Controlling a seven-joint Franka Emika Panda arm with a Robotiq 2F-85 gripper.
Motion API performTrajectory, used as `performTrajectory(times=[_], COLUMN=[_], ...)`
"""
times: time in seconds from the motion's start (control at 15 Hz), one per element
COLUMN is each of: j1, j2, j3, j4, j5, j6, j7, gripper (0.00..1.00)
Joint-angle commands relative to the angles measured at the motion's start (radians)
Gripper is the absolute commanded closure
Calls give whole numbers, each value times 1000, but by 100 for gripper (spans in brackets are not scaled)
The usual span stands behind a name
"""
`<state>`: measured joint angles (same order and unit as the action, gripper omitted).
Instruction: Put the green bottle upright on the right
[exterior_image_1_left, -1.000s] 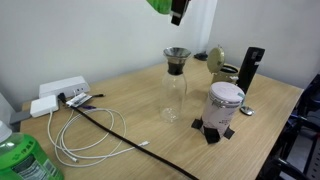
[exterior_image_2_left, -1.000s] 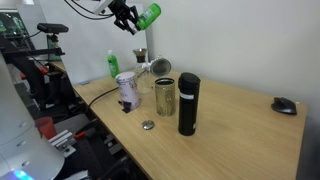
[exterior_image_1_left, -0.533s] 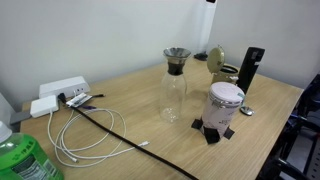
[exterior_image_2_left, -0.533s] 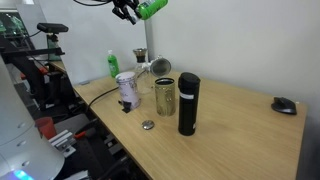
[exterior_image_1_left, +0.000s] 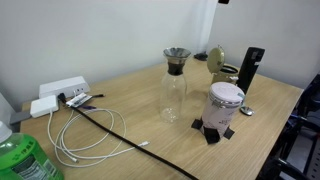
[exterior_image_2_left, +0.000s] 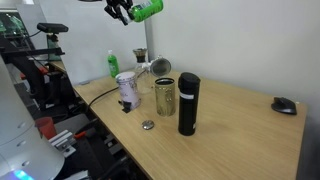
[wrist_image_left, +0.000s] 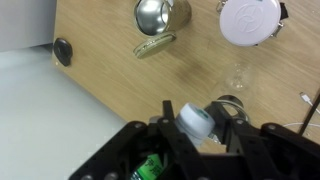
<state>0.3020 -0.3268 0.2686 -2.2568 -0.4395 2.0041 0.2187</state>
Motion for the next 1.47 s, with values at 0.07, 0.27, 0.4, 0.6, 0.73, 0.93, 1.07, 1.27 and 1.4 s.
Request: performTrajectory(times=[0.07,0.27,0.4,0.6,0.73,0.93,1.07,1.27,1.4], j1=[-26,-24,-24,-29,-38,-48,-59,-69,-73], j2=[-15,-19,-19,-21,-32,-56,-70,-79,-74], j3=[26,30,30,35,40,41,47,44,39], j4=[0,-3,-4,13,38,107,157,201,203], j5=[29,45,45,39,13,-31,-84,-151,-177], j6=[-2,-2,-2,-46,-126,-290,-416,-599,-713], j7=[-13,-21,-21,-25,-33,-71,-98,-121,-113], gripper=[59,59,59,84,84,84,84,84,84])
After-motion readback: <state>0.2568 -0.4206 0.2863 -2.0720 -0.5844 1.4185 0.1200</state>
